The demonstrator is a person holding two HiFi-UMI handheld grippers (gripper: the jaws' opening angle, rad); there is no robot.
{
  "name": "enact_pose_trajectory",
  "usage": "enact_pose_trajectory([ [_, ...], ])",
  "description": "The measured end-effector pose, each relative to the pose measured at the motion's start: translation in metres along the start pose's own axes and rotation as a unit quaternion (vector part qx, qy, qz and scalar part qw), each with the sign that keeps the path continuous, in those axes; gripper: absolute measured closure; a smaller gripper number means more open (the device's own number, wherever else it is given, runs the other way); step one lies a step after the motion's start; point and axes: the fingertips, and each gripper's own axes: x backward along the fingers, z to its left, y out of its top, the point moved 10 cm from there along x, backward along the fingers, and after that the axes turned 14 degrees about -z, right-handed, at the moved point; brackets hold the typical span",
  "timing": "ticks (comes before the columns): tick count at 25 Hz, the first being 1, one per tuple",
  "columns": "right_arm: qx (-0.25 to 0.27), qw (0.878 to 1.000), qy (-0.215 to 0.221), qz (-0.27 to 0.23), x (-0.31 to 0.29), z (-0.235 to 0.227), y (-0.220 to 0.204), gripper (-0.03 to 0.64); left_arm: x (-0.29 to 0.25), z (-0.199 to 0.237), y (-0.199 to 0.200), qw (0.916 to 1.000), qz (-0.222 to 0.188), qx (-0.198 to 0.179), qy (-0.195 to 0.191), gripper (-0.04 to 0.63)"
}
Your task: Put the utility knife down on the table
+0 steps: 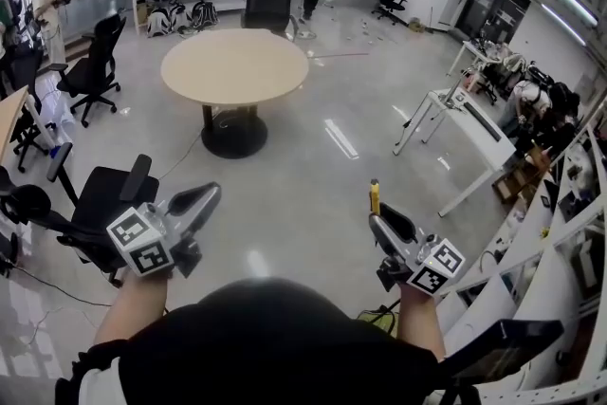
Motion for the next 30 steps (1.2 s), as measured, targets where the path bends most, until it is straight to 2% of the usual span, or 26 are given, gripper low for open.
enact_pose_trajectory([
  [10, -0.013, 1.000, 0.005, 0.007, 0.051, -0.025, 0.008, 0.483, -0.038, -0.038, -0.042, 0.9997, 0.020, 0.014, -0.004, 0.597],
  [19, -0.037, 0.999, -0.004, 0.003, 0.078, -0.047, 0.004, 0.483, -0.063, -0.055, -0.063, 0.9987, 0.045, 0.020, -0.010, 0.597],
  [25, -0.045, 0.999, -0.005, 0.010, 0.062, -0.059, -0.006, 0.483, -0.067, -0.034, -0.067, 0.9984, 0.048, 0.029, -0.004, 0.597],
  [30, -0.035, 0.999, -0.004, 0.023, 0.020, -0.066, -0.021, 0.483, -0.064, 0.013, -0.063, 0.9985, 0.038, 0.040, -0.009, 0.597],
])
